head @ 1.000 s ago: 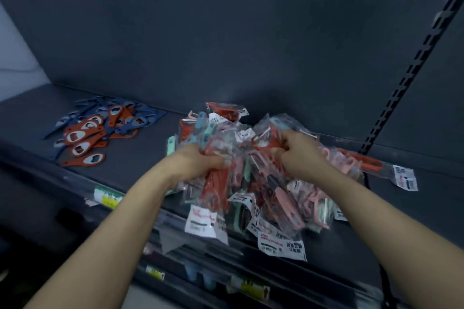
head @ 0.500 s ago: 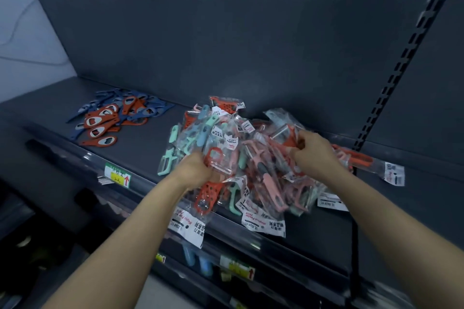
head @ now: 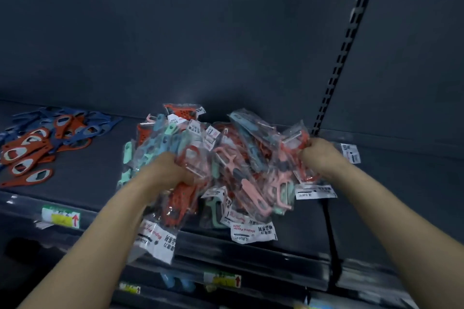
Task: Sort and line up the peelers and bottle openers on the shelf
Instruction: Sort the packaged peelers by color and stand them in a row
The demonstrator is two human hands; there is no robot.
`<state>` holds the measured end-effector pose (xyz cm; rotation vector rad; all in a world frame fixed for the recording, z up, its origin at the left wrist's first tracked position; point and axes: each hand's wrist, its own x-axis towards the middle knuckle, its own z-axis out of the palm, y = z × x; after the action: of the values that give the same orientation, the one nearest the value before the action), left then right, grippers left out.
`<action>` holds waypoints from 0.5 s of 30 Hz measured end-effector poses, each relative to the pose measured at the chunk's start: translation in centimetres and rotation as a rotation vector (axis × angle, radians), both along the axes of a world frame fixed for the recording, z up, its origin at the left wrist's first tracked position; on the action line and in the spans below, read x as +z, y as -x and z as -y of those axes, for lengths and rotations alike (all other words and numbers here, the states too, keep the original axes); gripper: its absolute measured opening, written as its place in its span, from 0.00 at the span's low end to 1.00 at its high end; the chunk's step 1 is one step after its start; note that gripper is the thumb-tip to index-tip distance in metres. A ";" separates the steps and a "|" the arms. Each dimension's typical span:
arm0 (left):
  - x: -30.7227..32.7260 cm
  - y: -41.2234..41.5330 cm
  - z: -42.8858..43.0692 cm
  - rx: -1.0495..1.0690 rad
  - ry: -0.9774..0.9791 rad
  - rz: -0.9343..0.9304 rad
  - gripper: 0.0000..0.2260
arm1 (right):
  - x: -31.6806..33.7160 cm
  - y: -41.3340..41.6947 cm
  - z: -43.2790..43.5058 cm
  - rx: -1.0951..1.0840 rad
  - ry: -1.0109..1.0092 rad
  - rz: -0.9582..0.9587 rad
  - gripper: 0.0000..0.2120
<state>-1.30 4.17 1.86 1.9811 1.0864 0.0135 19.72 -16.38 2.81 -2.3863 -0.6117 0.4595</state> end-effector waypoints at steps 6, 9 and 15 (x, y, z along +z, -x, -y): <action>2.4 -2.1 -1.8 -0.104 0.122 0.304 0.04 | -0.9 0.0 0.6 -0.066 -0.050 -0.015 0.11; 2.8 -4.6 -1.7 -0.208 0.124 0.349 0.03 | -1.4 0.0 0.7 -0.066 -0.038 -0.010 0.07; 0.8 -6.9 -5.0 -0.163 0.063 0.269 0.07 | -1.1 1.0 0.2 -0.069 0.074 0.163 0.05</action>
<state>5.60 9.15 2.64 1.9402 0.7430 0.1528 18.70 -16.60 1.73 -2.5244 -0.5902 0.2639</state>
